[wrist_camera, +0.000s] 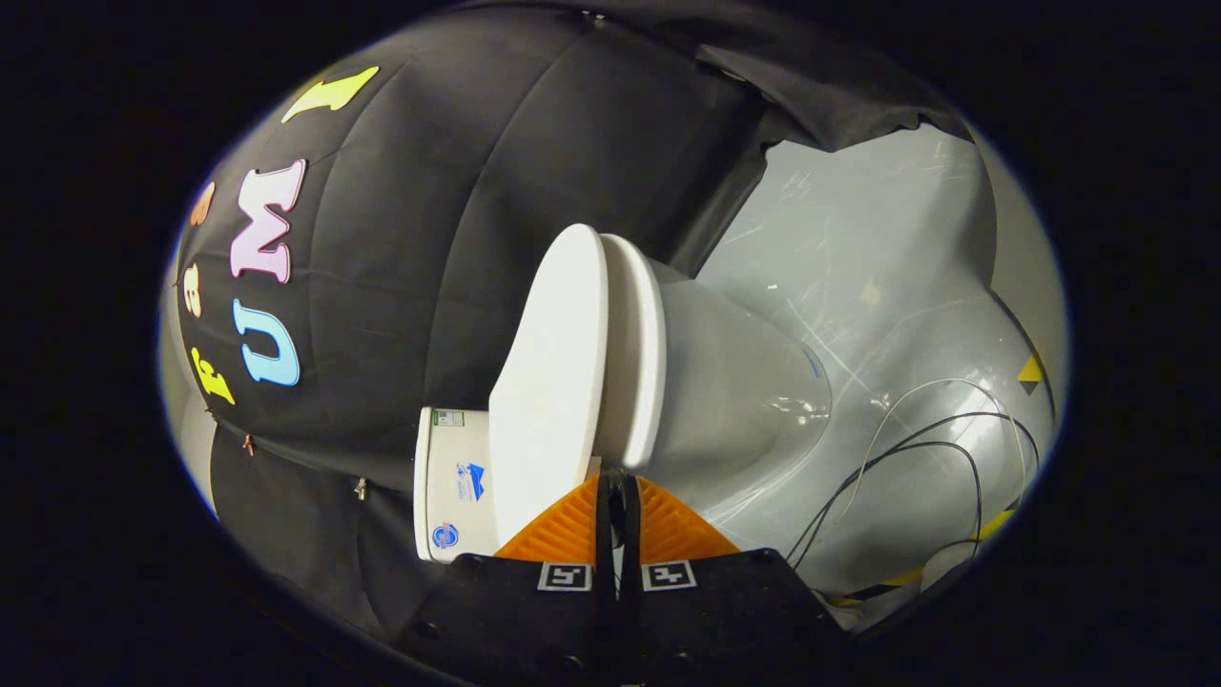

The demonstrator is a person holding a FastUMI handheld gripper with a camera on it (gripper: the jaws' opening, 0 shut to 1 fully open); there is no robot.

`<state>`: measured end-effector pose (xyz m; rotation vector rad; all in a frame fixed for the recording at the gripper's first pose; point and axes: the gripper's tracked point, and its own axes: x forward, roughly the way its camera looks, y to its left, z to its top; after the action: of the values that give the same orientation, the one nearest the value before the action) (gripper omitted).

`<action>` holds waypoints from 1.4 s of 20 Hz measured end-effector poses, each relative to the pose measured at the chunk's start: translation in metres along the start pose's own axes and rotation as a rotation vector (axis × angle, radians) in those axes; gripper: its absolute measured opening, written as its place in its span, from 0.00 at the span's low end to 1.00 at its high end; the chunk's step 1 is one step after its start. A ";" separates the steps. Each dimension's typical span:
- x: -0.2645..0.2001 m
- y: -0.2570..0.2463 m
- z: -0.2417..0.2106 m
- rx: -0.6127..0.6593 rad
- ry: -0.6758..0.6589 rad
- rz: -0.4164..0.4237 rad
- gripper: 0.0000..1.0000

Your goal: Open the toilet lid.

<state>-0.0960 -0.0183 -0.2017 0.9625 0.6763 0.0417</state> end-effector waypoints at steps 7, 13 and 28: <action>-0.012 0.033 0.002 -0.058 -0.023 -0.007 0.05; -0.022 0.064 0.003 -0.117 -0.039 -0.009 0.05; -0.053 0.214 -0.024 -0.355 -0.084 0.027 0.05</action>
<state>-0.0960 0.1077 -0.0193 0.6280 0.5553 0.1400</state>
